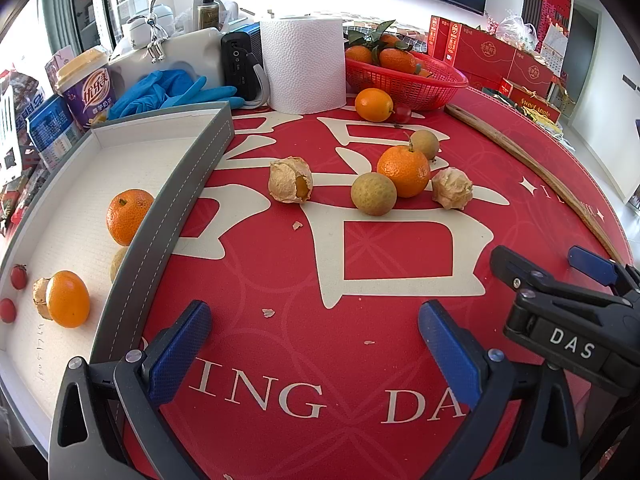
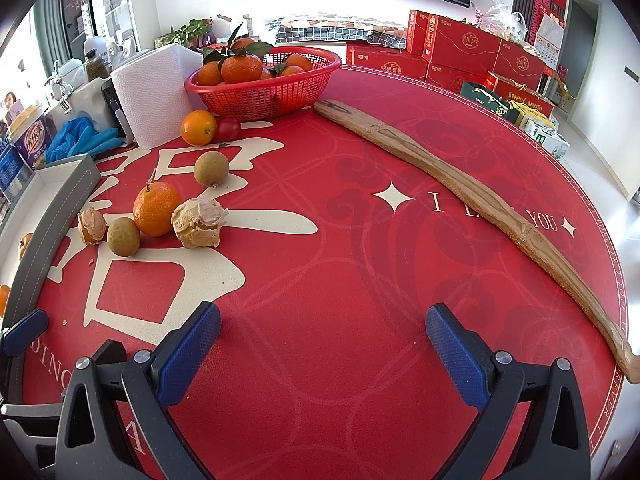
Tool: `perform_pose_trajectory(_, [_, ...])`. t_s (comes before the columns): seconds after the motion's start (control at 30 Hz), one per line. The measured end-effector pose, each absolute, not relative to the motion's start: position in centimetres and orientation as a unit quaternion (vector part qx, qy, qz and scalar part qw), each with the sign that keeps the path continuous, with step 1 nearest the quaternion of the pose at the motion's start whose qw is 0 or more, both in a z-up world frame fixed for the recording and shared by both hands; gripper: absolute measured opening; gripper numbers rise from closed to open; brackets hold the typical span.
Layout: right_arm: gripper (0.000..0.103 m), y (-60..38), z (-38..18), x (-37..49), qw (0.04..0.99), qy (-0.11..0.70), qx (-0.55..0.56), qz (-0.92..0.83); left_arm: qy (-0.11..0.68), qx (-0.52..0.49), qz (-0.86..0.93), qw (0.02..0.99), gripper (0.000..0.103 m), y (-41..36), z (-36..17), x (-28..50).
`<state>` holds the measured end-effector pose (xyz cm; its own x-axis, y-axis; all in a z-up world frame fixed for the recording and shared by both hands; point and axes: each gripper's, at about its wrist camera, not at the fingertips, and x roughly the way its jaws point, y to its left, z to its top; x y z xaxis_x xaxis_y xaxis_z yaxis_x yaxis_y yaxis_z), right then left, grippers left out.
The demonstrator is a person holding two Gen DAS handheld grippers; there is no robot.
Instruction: Organize fruits
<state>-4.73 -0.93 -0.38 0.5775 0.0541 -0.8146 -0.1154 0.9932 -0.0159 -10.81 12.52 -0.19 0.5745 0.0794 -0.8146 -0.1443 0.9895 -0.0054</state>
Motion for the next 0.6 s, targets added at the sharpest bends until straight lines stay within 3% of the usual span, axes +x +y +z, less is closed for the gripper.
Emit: perform_pose_trajectory(0.6, [0.103,-0.93,-0.39,-4.73,0.888,0.457,-0.034,0.048,0.457,-0.035,0.063,0.887,0.103,12.42,-0.26,-10.8])
